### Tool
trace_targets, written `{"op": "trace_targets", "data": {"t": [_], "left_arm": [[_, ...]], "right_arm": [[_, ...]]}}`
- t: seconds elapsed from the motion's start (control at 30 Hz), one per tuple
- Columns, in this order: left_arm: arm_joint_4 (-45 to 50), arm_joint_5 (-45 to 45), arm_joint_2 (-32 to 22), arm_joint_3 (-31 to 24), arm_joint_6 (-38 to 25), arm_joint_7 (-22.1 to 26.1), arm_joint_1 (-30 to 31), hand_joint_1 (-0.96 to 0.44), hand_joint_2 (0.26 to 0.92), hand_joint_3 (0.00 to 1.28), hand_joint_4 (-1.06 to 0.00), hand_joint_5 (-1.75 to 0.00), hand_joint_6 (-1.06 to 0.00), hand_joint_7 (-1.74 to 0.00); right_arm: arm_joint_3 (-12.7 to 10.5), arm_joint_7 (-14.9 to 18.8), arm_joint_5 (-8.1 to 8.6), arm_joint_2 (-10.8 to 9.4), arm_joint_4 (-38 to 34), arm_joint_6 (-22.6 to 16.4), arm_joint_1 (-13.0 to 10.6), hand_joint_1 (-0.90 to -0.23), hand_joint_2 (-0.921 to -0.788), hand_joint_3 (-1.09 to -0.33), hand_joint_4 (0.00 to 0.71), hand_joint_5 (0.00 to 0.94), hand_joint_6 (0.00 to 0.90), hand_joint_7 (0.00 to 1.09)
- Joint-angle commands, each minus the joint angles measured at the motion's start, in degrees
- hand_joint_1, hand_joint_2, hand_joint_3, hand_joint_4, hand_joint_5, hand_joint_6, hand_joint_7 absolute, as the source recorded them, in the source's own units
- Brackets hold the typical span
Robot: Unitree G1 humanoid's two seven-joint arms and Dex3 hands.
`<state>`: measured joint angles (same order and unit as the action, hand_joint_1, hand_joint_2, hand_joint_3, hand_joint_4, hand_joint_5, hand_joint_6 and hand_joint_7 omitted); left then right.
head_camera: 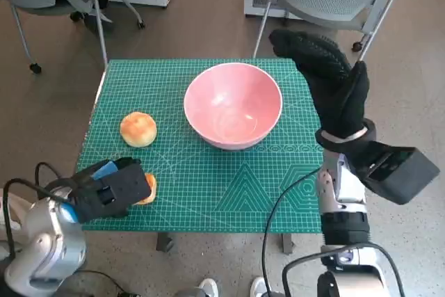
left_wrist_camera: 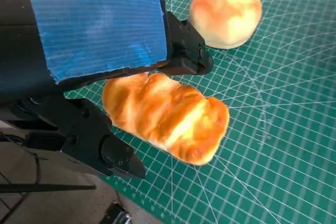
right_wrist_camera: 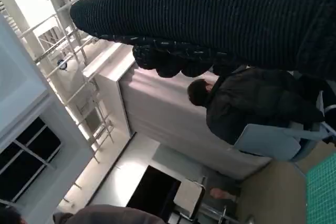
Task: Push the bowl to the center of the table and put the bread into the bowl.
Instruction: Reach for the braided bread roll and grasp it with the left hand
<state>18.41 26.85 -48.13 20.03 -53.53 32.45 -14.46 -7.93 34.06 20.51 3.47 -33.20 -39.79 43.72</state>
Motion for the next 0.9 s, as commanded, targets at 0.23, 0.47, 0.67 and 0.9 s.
{"op": "trace_targets", "data": {"t": [0.23, 0.47, 0.67, 0.9], "left_arm": [[-5.9, 1.9, 2.7, 1.3, 2.4, -1.7, -2.3, -0.02, 0.760, 0.01, -0.33, -0.05, -0.46, -0.02], [-8.7, 2.9, 4.2, 0.7, 4.7, -4.1, -1.8, 0.05, 0.774, 0.01, -0.54, -0.67, -0.55, -0.03], [-11.1, 5.4, 5.8, 0.3, 8.2, -9.7, -0.4, 0.14, 0.825, 0.18, -0.66, -1.29, -0.75, -0.51], [-11.1, 5.9, 6.4, -1.3, 11.5, -12.3, 1.2, 0.02, 0.880, 0.12, -0.65, -1.34, -0.73, -0.88]], "right_arm": [[0.0, 0.5, 0.24, -0.4, -0.8, 0.2, -0.8, -0.674, -0.921, -0.900, 0.070, 0.007, -0.001, 0.25], [0.1, 0.5, 0.31, -0.3, -0.3, 0.4, -0.8, -0.675, -0.921, -0.900, 0.071, 0.006, -0.001, 0.25], [0.0, 0.8, 0.64, -0.1, 0.0, 0.6, -0.9, -0.675, -0.921, -0.898, 0.073, 0.006, -0.001, 0.25], [0.0, 1.0, 0.68, -0.1, 0.2, 0.6, -1.0, -0.675, -0.921, -0.897, 0.073, 0.006, -0.001, 0.26]]}}
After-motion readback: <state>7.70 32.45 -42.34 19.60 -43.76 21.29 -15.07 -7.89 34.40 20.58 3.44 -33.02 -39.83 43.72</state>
